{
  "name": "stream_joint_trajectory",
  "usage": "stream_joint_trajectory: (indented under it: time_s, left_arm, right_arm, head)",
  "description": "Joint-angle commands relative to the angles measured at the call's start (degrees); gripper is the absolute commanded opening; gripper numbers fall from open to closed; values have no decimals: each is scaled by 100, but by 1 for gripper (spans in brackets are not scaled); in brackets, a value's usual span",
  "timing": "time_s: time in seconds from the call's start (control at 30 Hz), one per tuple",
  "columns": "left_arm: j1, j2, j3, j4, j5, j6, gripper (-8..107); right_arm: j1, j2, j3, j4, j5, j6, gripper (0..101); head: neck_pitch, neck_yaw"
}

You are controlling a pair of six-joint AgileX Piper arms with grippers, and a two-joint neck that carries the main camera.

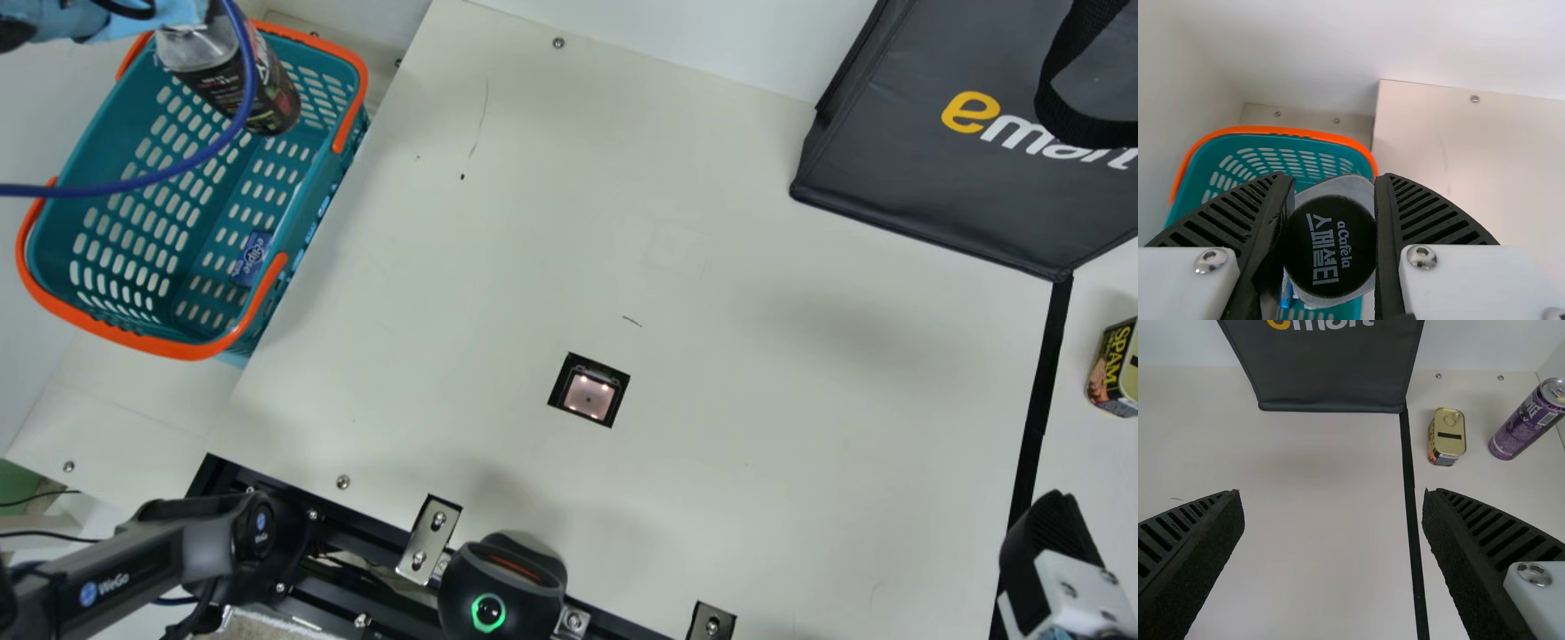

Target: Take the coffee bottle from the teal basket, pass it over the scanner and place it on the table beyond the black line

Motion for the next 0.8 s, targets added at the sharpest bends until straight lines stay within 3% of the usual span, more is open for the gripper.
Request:
stream_joint_trajectory:
  time_s: [0.0,0.5,0.77]
  left_arm:
    - [-305,-96,65,95,-3,-248,-8]
    - [-2295,-504,1003,1376,-496,-2231,-8]
    - [-3018,-441,1530,2093,-971,-3232,-8]
  right_arm:
    - [0,0,0,0,0,0,95]
    - [0,0,0,0,0,0,95]
    - [0,0,0,0,0,0,95]
  head:
    - [-166,14]
    - [-166,14]
    - [-166,14]
